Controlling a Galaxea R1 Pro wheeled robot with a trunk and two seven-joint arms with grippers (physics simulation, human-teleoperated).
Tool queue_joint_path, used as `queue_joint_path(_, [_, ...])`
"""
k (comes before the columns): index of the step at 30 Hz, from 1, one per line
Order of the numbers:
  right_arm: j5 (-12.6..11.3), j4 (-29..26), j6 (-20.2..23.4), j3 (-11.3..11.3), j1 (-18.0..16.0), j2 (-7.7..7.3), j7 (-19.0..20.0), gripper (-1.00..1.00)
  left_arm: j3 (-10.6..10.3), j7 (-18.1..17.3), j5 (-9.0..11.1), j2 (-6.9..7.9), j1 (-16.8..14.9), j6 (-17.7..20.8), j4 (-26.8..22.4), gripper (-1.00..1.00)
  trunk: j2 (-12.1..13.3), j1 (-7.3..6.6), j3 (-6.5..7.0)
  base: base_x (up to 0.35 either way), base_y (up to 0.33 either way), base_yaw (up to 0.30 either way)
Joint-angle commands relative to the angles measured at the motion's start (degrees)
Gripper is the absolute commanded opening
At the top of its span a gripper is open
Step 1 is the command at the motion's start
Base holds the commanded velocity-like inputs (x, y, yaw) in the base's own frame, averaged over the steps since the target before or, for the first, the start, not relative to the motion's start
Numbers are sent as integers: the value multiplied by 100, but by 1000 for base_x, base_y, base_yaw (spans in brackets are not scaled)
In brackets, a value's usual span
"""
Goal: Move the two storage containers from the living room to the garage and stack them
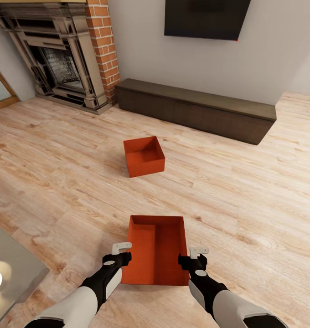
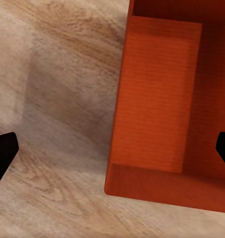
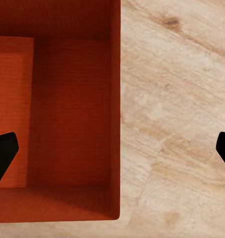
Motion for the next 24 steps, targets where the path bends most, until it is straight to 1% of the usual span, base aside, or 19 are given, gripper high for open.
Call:
queue_joint_path(1, [34,6,-7,11,-2,1,-33,100,-18,23,42,4,0,19,-9,100,-43,22,-22,0,0,0])
queue_joint_path(20, [34,12,-7,11,-5,-7,8,100,-33,14,19,19,0,28,-9,100,-805,440,-363,0,0,0])
queue_joint_path(21, [32,13,-7,11,-3,-7,9,100,-54,14,17,19,0,28,-16,100,-845,462,-381,0,0,0])
queue_joint_path(22, [33,12,-7,10,-4,-7,13,100,-133,14,19,19,0,28,-20,100,-886,483,-399,0,0,0])
queue_joint_path(23, [33,13,-7,10,-4,-7,16,100,-265,14,20,19,0,28,-19,100,-926,505,-417,0,0,0])
queue_joint_path(24, [33,14,-7,10,-5,-8,17,100,-328,14,20,19,0,28,-19,100,-966,527,-435,0,0,0])
